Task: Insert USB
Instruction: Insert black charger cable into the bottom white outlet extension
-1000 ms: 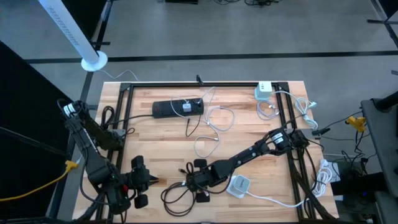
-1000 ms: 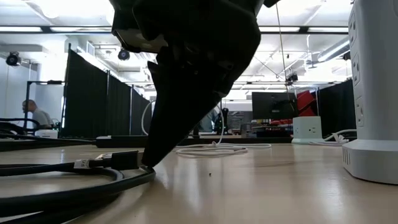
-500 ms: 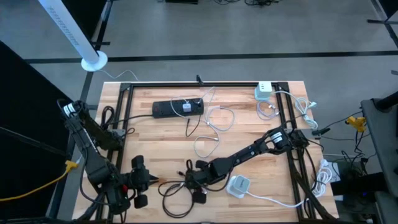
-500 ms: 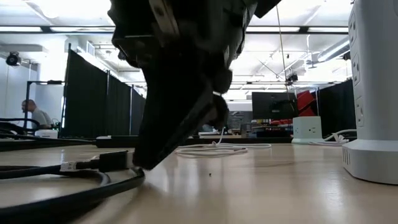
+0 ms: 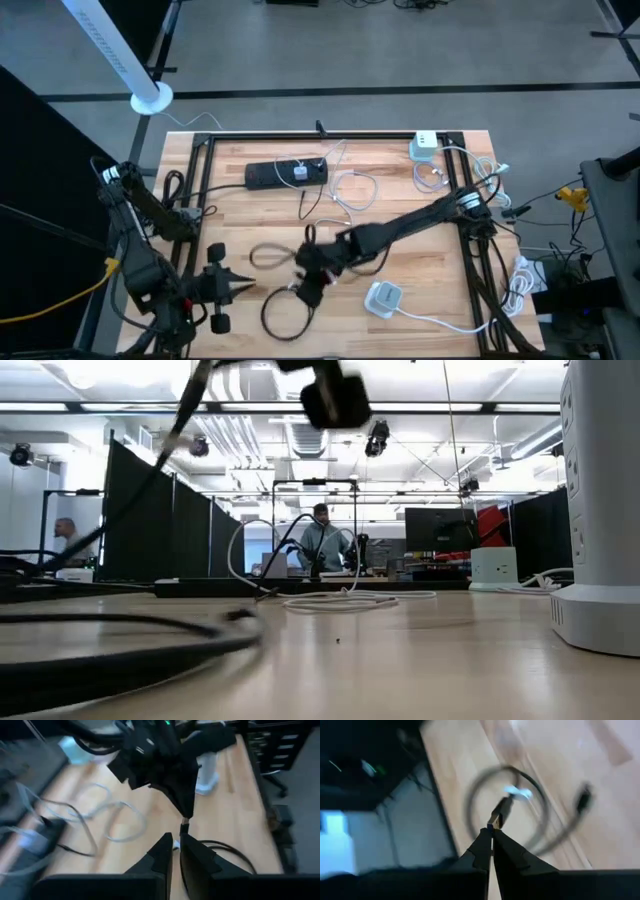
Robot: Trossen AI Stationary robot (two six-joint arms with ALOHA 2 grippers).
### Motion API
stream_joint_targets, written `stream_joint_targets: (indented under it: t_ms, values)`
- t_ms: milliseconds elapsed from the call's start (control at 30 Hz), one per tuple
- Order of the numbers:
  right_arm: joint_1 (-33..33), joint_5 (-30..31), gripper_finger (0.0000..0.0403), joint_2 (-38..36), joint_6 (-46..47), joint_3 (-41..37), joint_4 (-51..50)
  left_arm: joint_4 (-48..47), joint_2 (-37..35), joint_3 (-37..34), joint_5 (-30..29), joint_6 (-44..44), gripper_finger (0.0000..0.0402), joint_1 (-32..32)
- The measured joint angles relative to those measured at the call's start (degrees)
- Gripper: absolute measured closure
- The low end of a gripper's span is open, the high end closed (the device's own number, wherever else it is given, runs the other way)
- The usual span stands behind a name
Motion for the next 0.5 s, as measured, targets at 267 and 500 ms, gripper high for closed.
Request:
stream_joint_targets:
  t_ms: [267, 500]
  values:
    - [-5.0, 3.0, 0.0402, -8.9, 4.2, 0.0, 3.4, -15.6, 0.0, 5.2, -3.3, 1.7, 0.0377, 0.0]
    - [-5.7, 8.6, 0.0402, -12.7, -2.5, 0.1, 2.0, -19.7, -0.1, 3.4, -3.2, 0.6, 0.0377, 0.0]
